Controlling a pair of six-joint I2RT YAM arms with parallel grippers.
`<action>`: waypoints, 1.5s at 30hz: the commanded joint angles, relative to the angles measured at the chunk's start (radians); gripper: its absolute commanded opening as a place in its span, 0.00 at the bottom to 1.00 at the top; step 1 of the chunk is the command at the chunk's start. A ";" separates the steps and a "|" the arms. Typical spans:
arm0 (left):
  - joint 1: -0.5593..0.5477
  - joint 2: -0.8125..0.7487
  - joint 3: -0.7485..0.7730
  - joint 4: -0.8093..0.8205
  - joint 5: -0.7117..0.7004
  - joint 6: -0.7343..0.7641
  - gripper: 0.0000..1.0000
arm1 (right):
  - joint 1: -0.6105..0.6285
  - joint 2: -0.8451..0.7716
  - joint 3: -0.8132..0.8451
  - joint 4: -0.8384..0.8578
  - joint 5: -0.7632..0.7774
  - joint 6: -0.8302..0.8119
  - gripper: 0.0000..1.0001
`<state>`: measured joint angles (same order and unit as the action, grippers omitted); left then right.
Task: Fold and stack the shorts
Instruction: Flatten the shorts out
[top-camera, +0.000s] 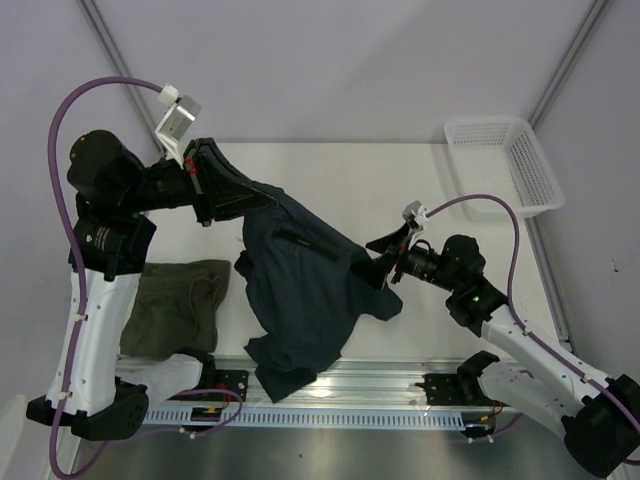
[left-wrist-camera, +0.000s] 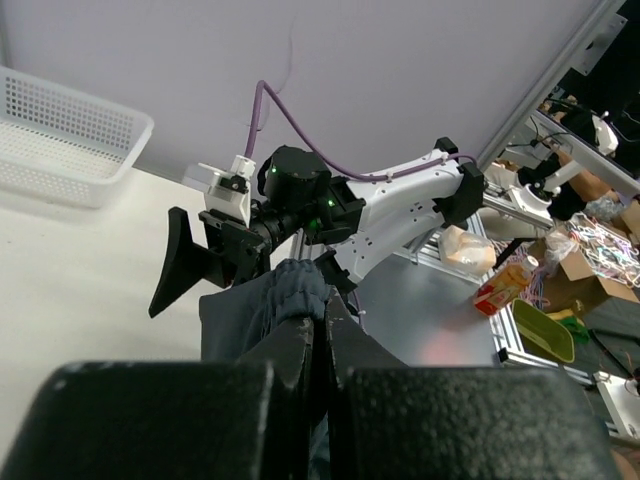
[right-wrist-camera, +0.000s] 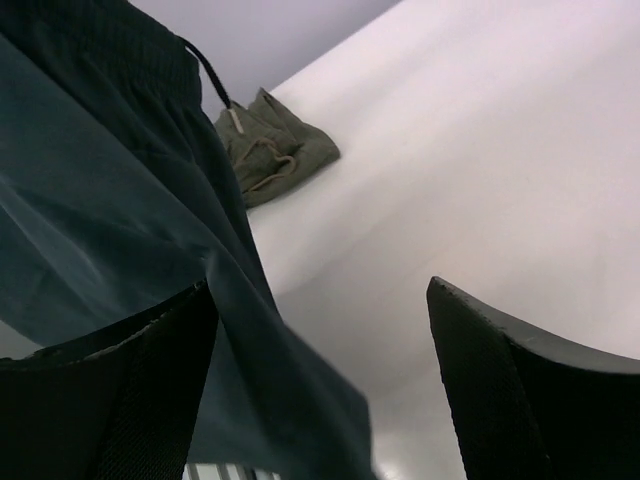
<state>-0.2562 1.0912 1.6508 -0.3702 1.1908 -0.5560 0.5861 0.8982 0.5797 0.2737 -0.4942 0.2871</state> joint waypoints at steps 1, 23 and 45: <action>0.017 0.009 0.038 -0.003 0.046 0.004 0.00 | 0.006 -0.033 0.002 0.052 -0.069 -0.055 0.85; 0.035 0.029 0.060 0.270 0.180 -0.241 0.00 | 0.055 -0.202 -0.175 -0.068 0.066 -0.068 0.87; 0.052 0.044 -0.022 0.709 0.250 -0.613 0.01 | 0.092 -0.275 -0.253 -0.073 0.098 -0.103 0.52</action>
<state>-0.2180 1.1381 1.6279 0.2379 1.4334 -1.0893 0.6609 0.6495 0.3351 0.1883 -0.3824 0.1875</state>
